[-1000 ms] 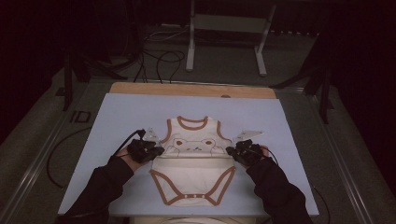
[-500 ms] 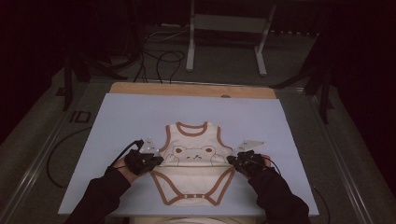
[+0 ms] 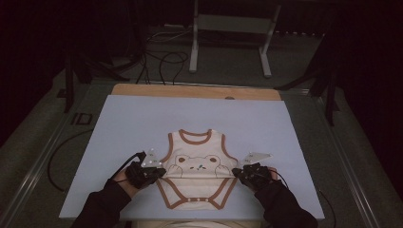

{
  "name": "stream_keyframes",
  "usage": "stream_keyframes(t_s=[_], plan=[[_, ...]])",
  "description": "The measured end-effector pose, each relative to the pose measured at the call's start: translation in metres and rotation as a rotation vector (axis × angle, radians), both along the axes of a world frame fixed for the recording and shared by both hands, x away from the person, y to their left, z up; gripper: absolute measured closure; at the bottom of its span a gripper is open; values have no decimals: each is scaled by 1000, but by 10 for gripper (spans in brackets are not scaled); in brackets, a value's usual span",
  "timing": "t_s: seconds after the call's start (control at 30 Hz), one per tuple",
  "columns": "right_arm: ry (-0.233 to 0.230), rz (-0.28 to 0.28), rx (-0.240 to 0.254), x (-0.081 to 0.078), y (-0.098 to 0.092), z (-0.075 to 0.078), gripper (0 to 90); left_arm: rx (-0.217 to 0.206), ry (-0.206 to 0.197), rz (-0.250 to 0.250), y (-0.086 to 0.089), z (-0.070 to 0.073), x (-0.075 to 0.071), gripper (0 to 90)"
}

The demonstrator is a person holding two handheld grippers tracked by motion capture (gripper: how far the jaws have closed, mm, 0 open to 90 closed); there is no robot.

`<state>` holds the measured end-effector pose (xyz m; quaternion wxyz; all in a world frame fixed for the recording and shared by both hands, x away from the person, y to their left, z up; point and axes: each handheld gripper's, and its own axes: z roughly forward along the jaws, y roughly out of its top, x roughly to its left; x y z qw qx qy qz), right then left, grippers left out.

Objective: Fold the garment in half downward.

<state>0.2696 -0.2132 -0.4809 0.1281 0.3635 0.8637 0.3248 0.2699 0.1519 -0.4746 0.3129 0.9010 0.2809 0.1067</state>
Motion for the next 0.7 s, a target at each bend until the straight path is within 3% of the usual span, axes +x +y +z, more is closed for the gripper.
stream_keyframes(t_s=[0.17, 0.53, 0.7], plan=[[12, 1, -8, -4, 0, -5, 893, -7, 18, 4, 0, -6, -6, 890], [14, -5, 0, -18, -4, -9, 892, -27, 9, 16, 2, -11, -23, 889], [28, -4, -10, -20, -4, -14, 892, -2, 6, 8, 1, -17, -30, 889]])
